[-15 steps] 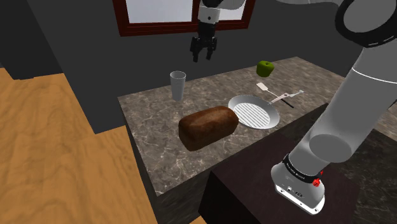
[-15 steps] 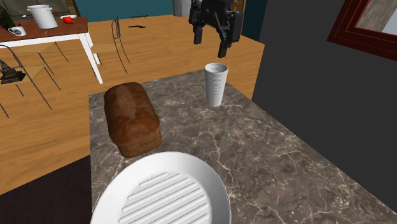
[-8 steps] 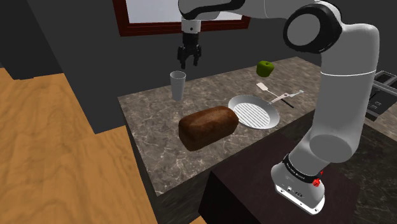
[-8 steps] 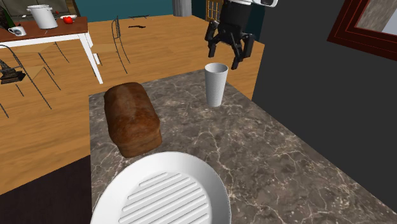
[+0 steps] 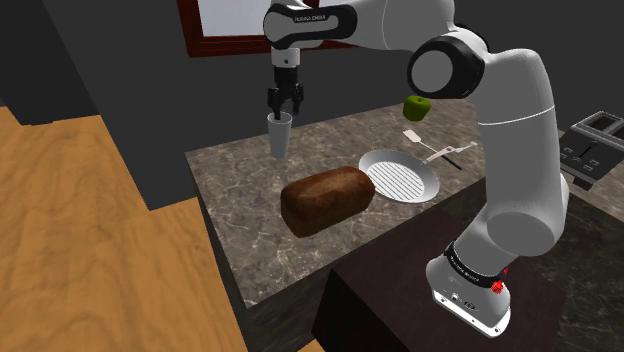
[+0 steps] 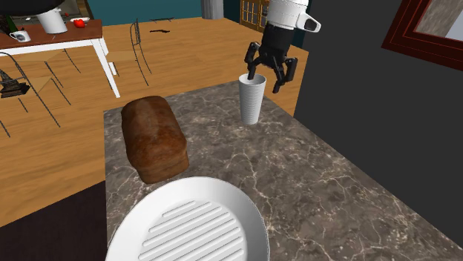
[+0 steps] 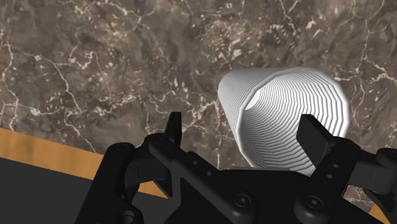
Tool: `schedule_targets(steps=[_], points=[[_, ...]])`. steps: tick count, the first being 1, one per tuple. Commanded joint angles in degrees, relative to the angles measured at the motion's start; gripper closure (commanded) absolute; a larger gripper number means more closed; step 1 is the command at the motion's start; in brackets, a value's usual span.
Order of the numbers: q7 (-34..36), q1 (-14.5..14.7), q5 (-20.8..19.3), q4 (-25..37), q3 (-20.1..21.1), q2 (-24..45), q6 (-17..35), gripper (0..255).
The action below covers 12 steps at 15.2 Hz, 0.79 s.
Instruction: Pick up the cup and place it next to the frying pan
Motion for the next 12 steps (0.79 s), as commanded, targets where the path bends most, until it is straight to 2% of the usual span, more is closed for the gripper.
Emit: schedule_targets(steps=[1, 3, 11, 12], points=[[-0.14, 0.04, 0.02, -2.29, 0.0, -0.41, 1.9, 0], [-0.18, 0.09, 0.04, -3.83, 0.02, -0.62, 3.23, 0], [-0.18, 0.09, 0.04, -3.81, 0.02, -0.61, 3.22, 0], [-0.18, 0.09, 0.04, -3.81, 0.02, -0.61, 3.22, 255]])
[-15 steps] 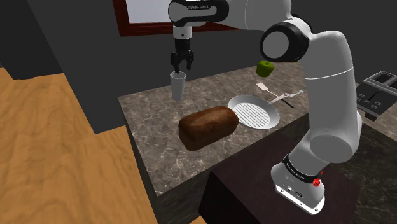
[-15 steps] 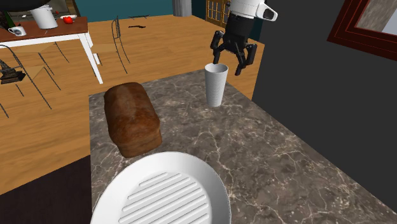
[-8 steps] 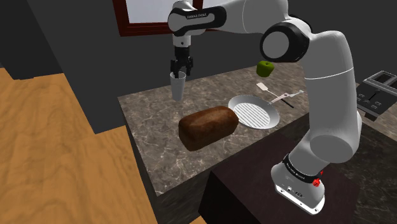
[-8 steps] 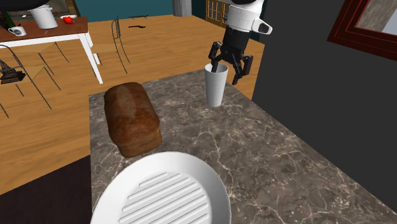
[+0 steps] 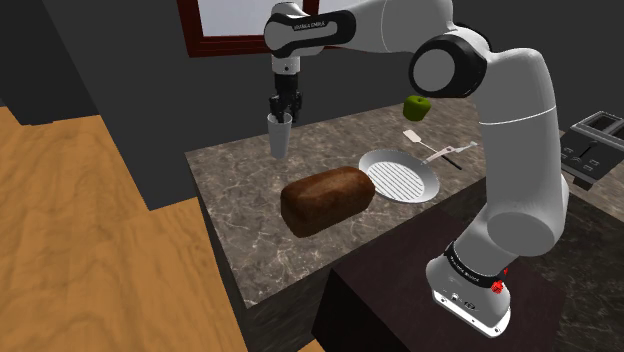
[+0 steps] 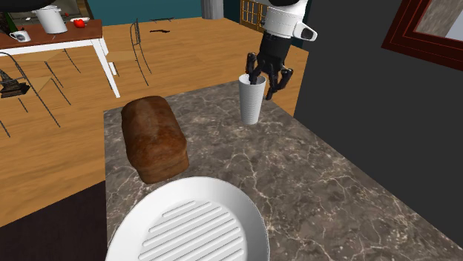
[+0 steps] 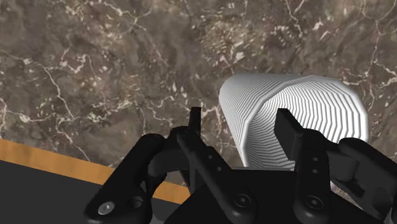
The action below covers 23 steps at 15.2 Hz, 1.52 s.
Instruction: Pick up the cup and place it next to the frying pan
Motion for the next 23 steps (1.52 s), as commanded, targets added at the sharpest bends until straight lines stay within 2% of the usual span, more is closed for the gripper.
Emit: schedule_targets(steps=[1, 9, 23], points=[[0.0, 0.0, 0.0, 0.0, 0.0, 0.0, 0.0, 255], [0.0, 0.0, 0.0, -0.02, 0.0, -0.01, 0.02, 255], [0.86, -0.07, -0.07, 10.34, 0.07, -0.26, -10.56, 255]])
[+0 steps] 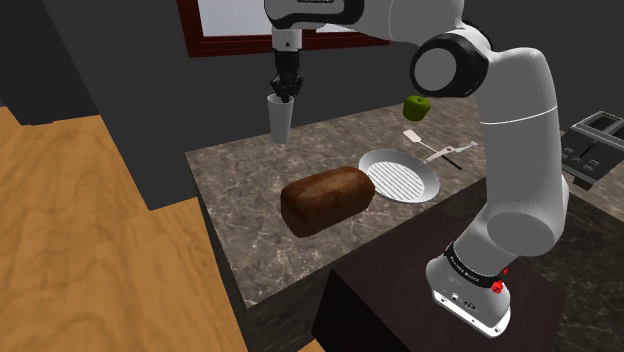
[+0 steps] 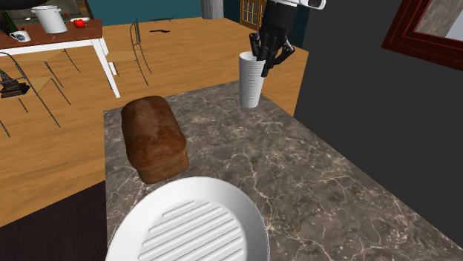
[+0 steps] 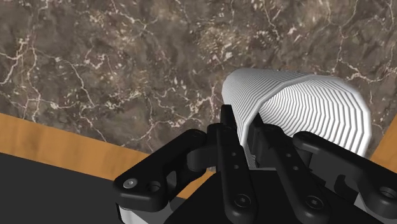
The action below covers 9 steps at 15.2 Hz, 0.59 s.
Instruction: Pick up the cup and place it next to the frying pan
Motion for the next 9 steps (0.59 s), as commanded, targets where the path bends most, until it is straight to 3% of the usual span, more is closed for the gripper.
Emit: schedule_targets(steps=[1, 9], points=[[0.2, 0.03, 0.0, 2.24, 0.03, 0.31, -1.92, 255], [0.87, 0.01, -0.02, 12.88, 0.13, 2.95, -9.91, 255]])
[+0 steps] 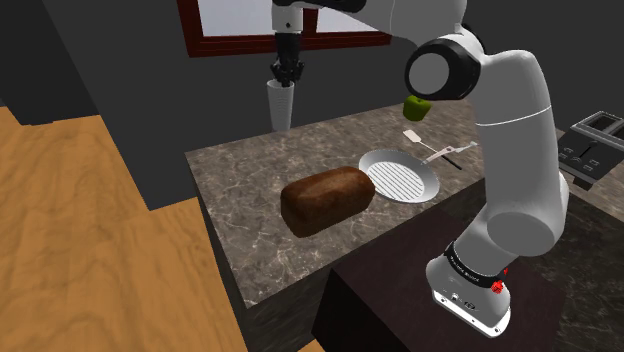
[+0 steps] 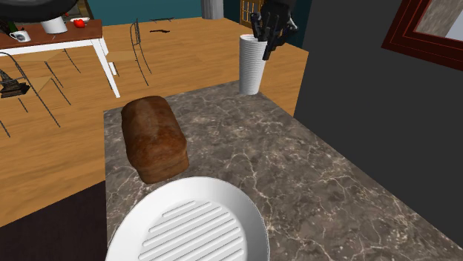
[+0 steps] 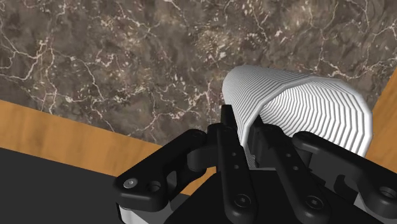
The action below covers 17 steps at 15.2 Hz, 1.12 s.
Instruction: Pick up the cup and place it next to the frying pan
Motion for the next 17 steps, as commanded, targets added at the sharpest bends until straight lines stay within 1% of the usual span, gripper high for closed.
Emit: schedule_targets(steps=[1, 2, 5, 8, 12, 14, 17], points=[[0.26, 0.02, 0.0, 4.2, 0.04, 1.42, -2.79, 255], [0.27, 0.02, -0.01, 4.31, 0.04, 1.46, -2.87, 255], [-1.39, -1.29, 0.05, -5.77, -0.32, -6.76, -1.15, 255], [-3.04, -2.56, 0.06, -12.28, -0.78, -13.12, -1.14, 255], [-5.32, -4.23, -0.06, -18.15, -1.53, -20.16, -2.5, 255], [-6.95, -5.33, -0.22, -20.79, -2.15, -24.22, -4.05, 255], [-7.13, -5.28, -0.27, -24.46, -2.17, -25.14, -1.3, 255]])
